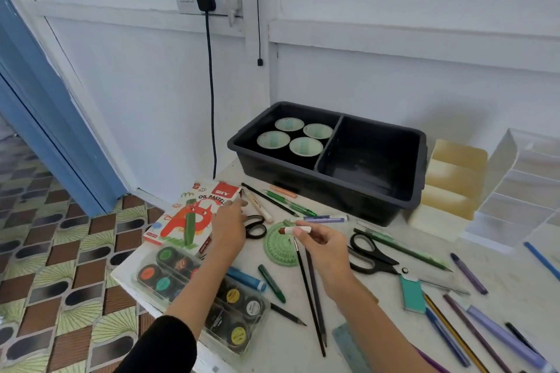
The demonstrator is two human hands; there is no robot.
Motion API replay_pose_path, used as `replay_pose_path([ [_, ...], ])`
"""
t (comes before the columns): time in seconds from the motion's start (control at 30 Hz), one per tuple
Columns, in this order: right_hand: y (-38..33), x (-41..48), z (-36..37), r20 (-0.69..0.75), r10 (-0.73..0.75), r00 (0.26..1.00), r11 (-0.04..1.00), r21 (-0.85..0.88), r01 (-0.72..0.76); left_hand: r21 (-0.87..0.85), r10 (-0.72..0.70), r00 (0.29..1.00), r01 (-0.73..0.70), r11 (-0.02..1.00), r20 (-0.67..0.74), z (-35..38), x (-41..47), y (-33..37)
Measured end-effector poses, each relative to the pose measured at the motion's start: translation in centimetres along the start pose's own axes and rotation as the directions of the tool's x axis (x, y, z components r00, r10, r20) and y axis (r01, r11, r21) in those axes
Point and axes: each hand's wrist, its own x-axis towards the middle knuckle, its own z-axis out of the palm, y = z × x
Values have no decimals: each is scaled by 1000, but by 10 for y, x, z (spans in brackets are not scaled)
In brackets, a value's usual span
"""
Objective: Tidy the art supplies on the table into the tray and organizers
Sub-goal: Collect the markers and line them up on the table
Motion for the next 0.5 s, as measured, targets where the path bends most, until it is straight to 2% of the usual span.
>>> replay_pose_path([
  [0.07, -1, 0, -2, -15, 2, 1000, 1000, 14, -2, -8, 30, 998, -30, 1000, -50, -1, 0, 1],
  [0.17, -7, -4, -10, -52, -34, 998, 999, 39, 36, -19, 87, 976, -92, 996, -202, -11, -8, 17],
  [0.23, -11, -10, -19, -89, -36, 995, 998, 49, 41, -223, 42, 970, -97, 970, -239, -22, -21, 40],
  [0.3, -16, -21, -32, -119, -25, 993, 997, 73, 33, -503, -39, 994, -18, 864, -103, -28, -38, 65],
  [0.37, -19, -35, -48, -156, -12, 988, 995, 100, 28, -691, -65, 996, 92, 717, 64, -28, -59, 91],
  [0.43, -22, -52, -67, -208, -13, 978, 991, 129, 40, -788, -80, 976, 212, 578, 204, -25, -85, 117],
  [0.5, -23, -71, -89, -264, -53, 963, 991, 103, 83, -812, -62, 961, 260, 522, 268, -20, -113, 140],
])
